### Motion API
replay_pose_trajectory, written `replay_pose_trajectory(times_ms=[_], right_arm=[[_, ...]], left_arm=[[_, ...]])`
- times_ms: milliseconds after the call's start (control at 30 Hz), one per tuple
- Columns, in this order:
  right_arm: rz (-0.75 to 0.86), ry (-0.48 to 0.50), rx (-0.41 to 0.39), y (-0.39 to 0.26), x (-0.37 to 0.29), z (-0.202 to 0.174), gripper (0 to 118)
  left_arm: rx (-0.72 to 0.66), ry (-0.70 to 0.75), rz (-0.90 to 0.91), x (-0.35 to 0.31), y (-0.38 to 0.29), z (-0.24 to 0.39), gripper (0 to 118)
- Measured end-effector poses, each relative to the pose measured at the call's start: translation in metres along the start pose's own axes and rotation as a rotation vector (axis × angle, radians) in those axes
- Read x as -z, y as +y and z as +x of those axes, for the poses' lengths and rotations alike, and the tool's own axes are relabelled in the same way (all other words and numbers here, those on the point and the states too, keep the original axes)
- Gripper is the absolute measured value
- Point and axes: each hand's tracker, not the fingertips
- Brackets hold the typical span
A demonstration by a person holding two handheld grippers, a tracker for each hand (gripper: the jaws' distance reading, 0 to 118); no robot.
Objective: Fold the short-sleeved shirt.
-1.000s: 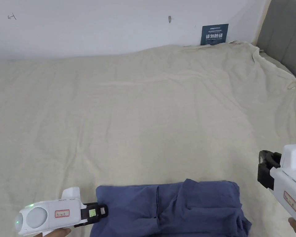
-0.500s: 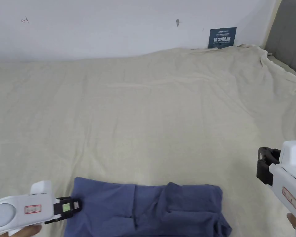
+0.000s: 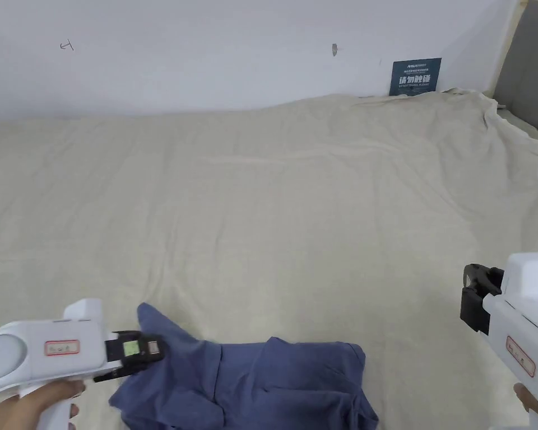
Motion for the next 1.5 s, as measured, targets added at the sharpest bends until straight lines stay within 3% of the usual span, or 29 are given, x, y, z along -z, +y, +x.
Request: replay_pose_trajectory(times_ms=[367,600,967,1000,1100,1133,1233,1267,1500], right_arm=[[0.022,-0.025,0.026,0.001,-0.016,0.012,0],[0.014,-0.055,0.039,-0.004,-0.023,0.022,0],[-0.004,-0.089,0.044,-0.013,-0.025,0.036,0],[-0.005,-0.09,0.044,-0.013,-0.025,0.036,0],[-0.006,-0.089,0.043,-0.014,-0.025,0.037,0],[-0.006,-0.088,0.042,-0.013,-0.025,0.037,0],[-0.006,-0.085,0.04,-0.013,-0.023,0.038,0],[-0.006,-0.083,0.041,-0.013,-0.022,0.038,0],[-0.005,-0.072,0.029,-0.01,-0.02,0.033,0]], left_arm=[[0.178,-0.118,-0.172,0.102,-0.007,0.105,4],[0.298,-0.024,-0.313,0.185,-0.039,0.147,4],[0.265,-0.013,-0.321,0.225,-0.06,0.162,5],[0.267,-0.008,-0.323,0.227,-0.061,0.16,9],[0.243,-0.044,-0.322,0.227,-0.062,0.157,42],[0.233,-0.08,-0.307,0.223,-0.062,0.157,63],[0.244,-0.107,-0.275,0.204,-0.059,0.164,110],[0.264,-0.109,-0.258,0.198,-0.057,0.165,115],[0.368,-0.118,0.013,0.134,-0.027,0.151,114]])
